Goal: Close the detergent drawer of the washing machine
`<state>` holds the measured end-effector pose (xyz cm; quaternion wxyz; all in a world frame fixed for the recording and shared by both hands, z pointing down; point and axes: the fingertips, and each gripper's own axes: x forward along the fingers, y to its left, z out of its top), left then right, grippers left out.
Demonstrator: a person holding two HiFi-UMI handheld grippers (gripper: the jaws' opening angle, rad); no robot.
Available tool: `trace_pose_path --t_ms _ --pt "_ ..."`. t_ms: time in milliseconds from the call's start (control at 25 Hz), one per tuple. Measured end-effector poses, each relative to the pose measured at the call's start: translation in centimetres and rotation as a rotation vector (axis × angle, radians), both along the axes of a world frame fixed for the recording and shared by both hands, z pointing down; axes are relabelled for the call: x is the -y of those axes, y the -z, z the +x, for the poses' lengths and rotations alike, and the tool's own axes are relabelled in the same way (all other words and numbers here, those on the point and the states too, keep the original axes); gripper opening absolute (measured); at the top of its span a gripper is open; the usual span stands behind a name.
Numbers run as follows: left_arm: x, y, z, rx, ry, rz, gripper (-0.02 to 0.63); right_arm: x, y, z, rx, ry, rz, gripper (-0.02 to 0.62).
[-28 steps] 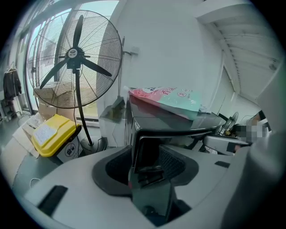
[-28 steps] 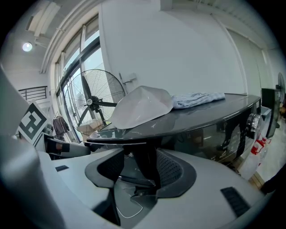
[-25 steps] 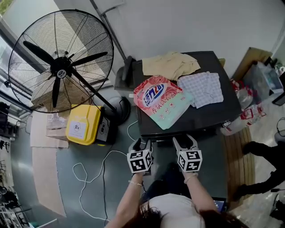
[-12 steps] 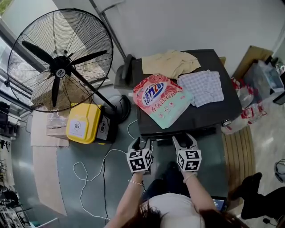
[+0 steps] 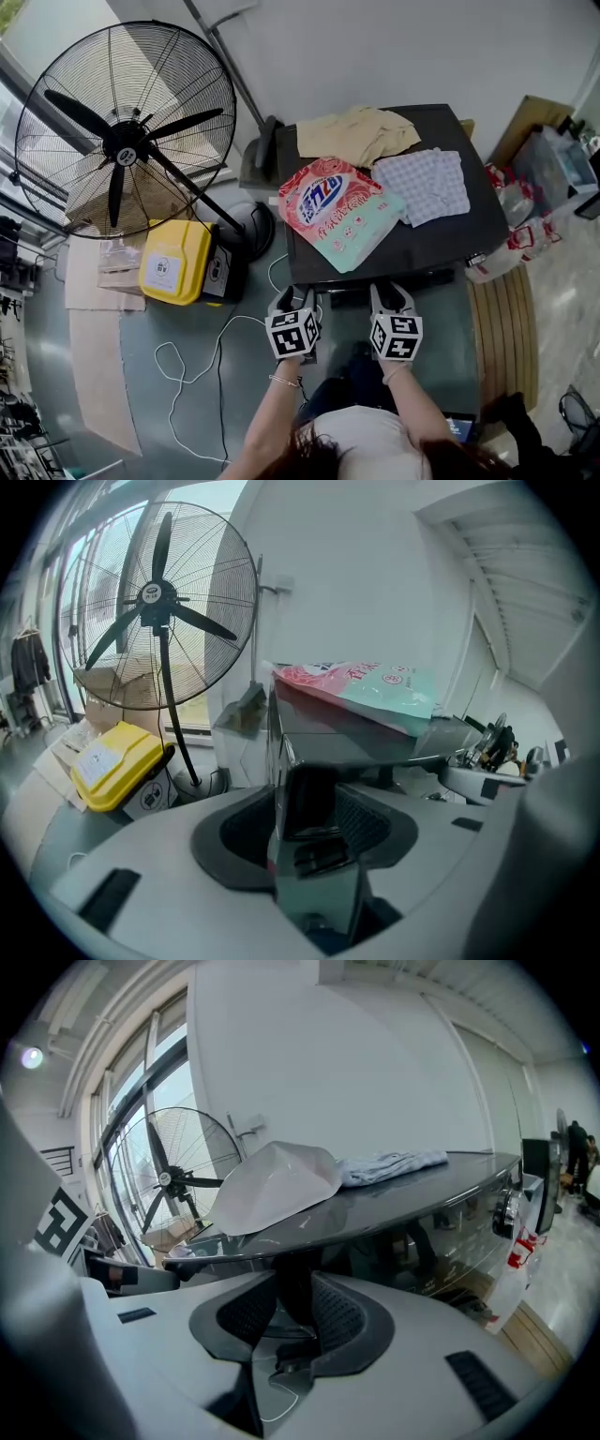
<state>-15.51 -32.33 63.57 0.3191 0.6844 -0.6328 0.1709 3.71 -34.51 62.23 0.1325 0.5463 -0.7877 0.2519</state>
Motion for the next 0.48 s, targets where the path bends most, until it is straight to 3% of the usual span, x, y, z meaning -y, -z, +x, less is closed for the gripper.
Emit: trace_pose_path --t_ms 480 --pt "-0.06 0.04 -0.05 -0.003 -0.018 0.001 0.202 0.11 -0.06 0.36 -0.004 0.003 0.012 0.106"
